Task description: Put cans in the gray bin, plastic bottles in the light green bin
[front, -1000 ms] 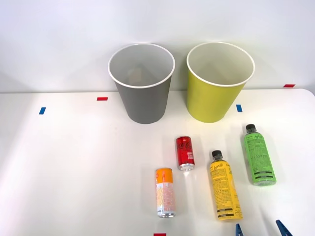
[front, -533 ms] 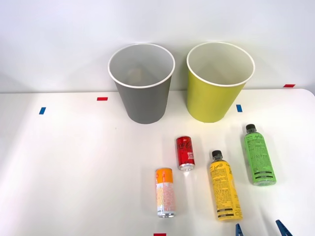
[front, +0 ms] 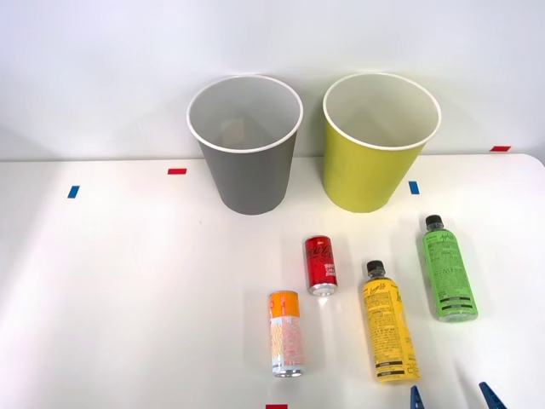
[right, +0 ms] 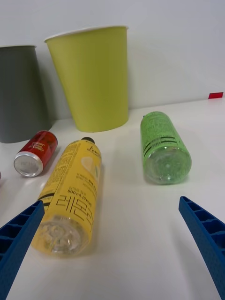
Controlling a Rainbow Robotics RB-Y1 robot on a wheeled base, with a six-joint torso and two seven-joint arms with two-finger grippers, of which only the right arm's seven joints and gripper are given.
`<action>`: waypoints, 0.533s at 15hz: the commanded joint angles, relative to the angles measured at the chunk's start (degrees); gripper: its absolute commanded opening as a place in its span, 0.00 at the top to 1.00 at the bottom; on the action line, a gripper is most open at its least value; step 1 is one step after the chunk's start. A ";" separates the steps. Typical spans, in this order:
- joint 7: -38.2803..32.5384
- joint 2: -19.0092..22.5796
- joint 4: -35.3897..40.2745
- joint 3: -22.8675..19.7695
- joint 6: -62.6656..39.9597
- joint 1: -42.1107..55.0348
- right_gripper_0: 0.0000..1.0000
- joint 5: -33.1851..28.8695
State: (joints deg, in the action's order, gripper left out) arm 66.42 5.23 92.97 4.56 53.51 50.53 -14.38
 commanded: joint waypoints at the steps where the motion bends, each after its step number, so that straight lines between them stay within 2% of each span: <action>1: 0.29 1.10 6.79 0.36 -5.96 0.71 0.00 0.14; 5: -0.24 4.97 25.42 3.61 -28.11 4.31 0.00 1.11; 8: -0.24 8.39 41.07 5.98 -52.81 3.79 0.00 6.03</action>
State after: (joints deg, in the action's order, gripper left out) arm 66.34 10.76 123.17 8.58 15.11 54.35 -11.91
